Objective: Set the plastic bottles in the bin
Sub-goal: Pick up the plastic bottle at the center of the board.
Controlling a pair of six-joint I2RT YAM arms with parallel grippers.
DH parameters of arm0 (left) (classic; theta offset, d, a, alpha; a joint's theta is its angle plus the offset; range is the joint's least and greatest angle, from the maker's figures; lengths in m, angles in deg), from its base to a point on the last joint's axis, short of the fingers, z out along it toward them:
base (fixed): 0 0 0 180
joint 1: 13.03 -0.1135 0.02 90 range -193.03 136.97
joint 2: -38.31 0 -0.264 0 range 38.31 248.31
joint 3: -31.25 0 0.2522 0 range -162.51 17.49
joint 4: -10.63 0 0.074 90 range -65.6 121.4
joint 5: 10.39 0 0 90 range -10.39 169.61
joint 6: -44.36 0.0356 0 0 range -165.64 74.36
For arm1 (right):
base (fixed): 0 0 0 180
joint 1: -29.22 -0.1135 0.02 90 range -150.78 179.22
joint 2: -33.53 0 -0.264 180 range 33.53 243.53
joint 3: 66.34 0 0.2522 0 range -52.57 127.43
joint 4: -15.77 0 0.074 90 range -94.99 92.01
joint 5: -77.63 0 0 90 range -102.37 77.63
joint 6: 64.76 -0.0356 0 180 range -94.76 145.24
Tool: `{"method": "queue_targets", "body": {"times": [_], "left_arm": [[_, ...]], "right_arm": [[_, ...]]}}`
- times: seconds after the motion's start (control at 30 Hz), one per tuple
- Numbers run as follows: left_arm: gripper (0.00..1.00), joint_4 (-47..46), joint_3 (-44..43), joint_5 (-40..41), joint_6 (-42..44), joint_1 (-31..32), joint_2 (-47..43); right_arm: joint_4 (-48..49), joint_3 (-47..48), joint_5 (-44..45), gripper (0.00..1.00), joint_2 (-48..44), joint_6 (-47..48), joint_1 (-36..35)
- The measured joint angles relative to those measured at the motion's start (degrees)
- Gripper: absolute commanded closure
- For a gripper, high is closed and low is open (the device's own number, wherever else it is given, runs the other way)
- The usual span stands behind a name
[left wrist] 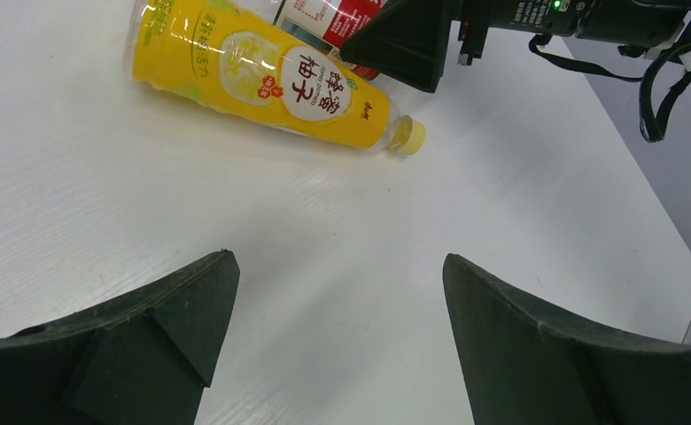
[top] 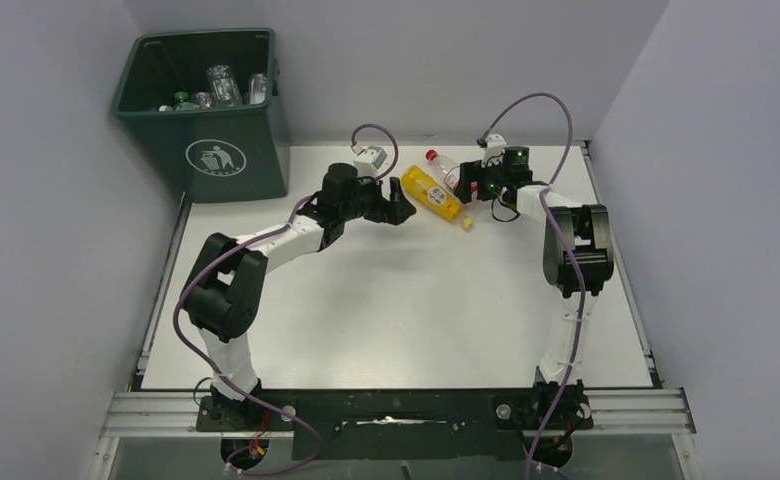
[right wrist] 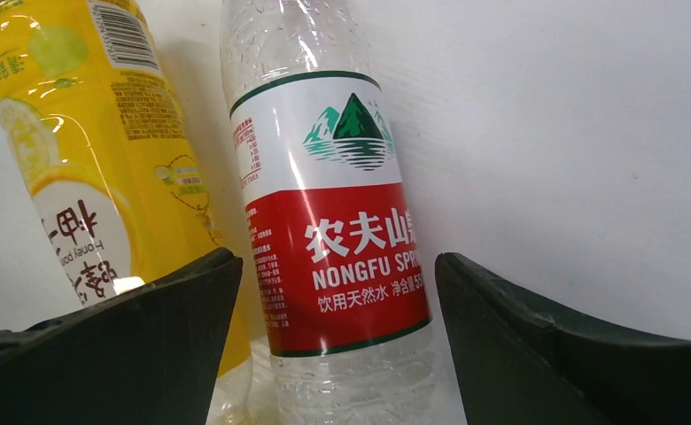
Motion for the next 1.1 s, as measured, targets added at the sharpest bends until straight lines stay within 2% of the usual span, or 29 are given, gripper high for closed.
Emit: {"method": "queue_targets", "body": {"times": [0.23,0.37,0.63,0.77,0.93,1.1], "left_arm": [[0.13,3.7,-3.3,-1.3,-1.0,-0.1,0.0],[0.13,4.7,-4.5,-3.0,-2.6,-0.1,0.0],[0.13,6.3,-4.1,-5.0,-5.0,-0.2,-1.8],[0.13,4.8,-2.1,-7.3,-7.1,-0.8,-4.3],[0.13,3.2,-0.4,-8.9,-9.9,-1.7,-6.1],[0.13,0.4,1.5,-10.0,-13.1,-2.7,-7.5]], "right_arm": [[-2.1,0.2,1.0,0.41,0.3,0.8,-1.1],[-3.2,0.8,2.3,0.49,0.3,0.7,-1.0],[-3.8,1.0,5.2,0.57,0.1,0.0,-1.0],[-6.1,0.7,8.1,0.58,-1.4,-0.9,-0.9],[-9.2,-0.1,11.0,0.58,-7.0,-1.6,-0.9],[-9.9,-2.4,11.6,0.58,-16.9,-3.1,-0.9]]}}
